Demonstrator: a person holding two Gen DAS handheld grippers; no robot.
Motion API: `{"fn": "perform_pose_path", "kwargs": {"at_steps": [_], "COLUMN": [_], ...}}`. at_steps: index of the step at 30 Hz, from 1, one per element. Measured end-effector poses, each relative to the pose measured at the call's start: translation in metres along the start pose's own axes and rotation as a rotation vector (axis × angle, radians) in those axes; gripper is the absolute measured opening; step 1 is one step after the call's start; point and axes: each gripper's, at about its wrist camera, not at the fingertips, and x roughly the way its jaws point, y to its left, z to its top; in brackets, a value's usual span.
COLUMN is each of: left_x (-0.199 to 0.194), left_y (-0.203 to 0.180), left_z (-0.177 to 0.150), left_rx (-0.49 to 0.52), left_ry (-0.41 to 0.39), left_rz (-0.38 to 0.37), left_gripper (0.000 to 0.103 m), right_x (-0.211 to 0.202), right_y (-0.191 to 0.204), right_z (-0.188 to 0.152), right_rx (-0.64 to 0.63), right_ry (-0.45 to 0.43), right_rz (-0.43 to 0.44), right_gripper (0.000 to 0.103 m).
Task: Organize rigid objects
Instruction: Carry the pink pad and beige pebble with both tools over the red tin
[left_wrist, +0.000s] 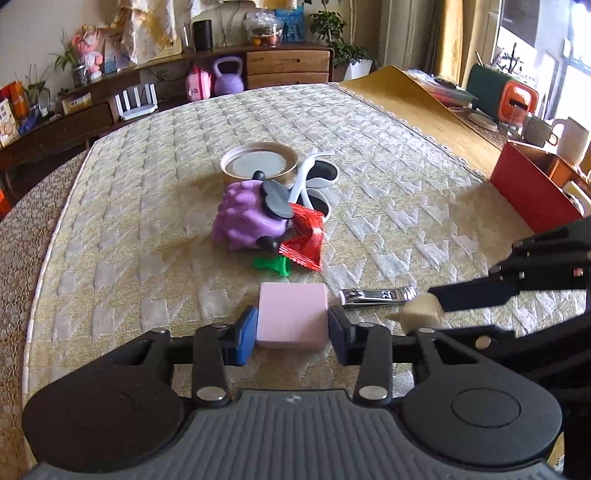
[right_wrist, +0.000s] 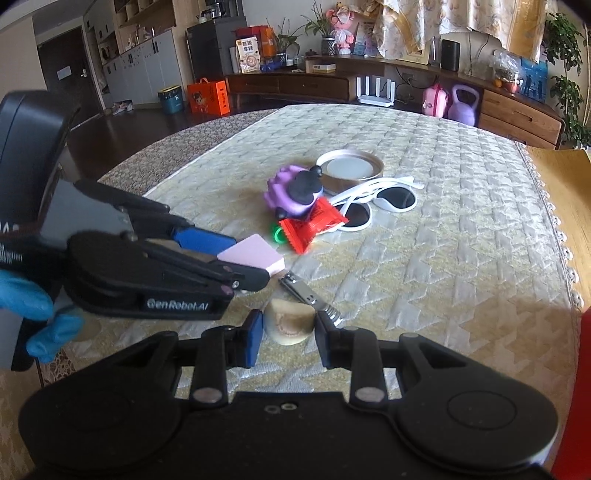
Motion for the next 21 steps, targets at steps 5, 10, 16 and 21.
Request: {"fn": "perform_pose_path", "kwargs": {"at_steps": [5, 10, 16, 21], "left_x": [-0.001, -0.009, -0.030, -0.048], "left_y": [-0.007, -0.009, -0.017, -0.033], "left_z": [0.000, 0.003, 0.014, 0.028], "left_rx": [0.021, -0.009, -0.052, -0.064], "left_ry": [-0.005, -0.013, -0.034, -0.057], "left_rz": [0.027, 0.024, -0.013, -0.054], "left_gripper": [0.040, 0.040, 0.040, 0.040], "right_x": [-0.011, -0.028, -0.058, -0.090], "right_y": [-0.007, -0.018, -0.037, -0.052], "right_z": [-0.002, -0.004, -0.008, -0.009], "right_rx": [0.027, 0.058, 0.101, 0.132], "right_ry": [-0.017, -0.041, -0.077, -0.125], "right_rz": [-0.012, -0.036, -0.063, -0.094], "right_gripper": [0.029, 0.030, 0.030, 0.030]}}
